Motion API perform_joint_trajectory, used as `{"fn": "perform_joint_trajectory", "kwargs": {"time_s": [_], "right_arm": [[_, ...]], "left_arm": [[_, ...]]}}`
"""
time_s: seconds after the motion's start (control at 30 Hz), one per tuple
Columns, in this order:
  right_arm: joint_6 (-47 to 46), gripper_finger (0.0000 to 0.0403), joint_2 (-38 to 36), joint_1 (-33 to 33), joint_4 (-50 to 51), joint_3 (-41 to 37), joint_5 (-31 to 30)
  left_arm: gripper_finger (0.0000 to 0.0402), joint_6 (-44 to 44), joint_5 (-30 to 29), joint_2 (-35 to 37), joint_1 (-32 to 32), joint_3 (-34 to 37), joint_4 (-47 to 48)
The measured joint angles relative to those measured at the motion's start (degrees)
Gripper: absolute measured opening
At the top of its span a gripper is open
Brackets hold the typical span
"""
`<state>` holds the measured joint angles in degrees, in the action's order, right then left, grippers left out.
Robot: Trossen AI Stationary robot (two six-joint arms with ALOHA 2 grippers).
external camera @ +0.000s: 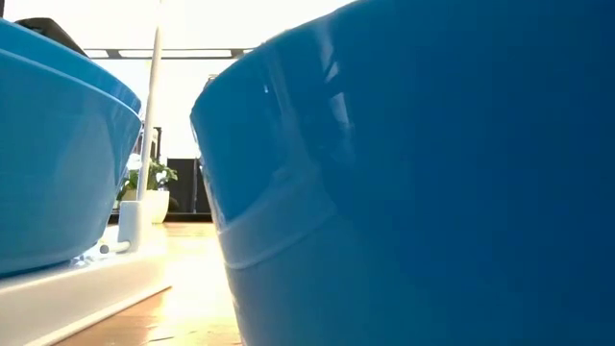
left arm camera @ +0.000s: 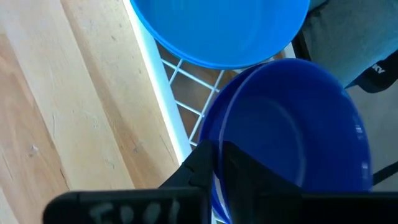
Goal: Pick & Place Mini bowls
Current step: Stack the top purple bowl on the purple bowl on the shelf
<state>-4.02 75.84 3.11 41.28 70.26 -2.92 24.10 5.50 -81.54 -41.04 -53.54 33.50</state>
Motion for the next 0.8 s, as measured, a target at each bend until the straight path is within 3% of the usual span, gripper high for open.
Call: {"fn": "perform_joint_trajectory", "kwargs": {"time_s": [0.47,0.8], "right_arm": [[-0.51,0.0076,-0.01,0.00,-0.02,0.00,-0.02],[-0.48,0.0072,-0.01,0.00,-0.03,0.00,-0.02]], "left_arm": [[0.0067,1.49,0.00,0.02,0.07,0.00,-0.04],[0.0071,1.27,0.02,0.13,0.07,0.00,-0.02]]}}
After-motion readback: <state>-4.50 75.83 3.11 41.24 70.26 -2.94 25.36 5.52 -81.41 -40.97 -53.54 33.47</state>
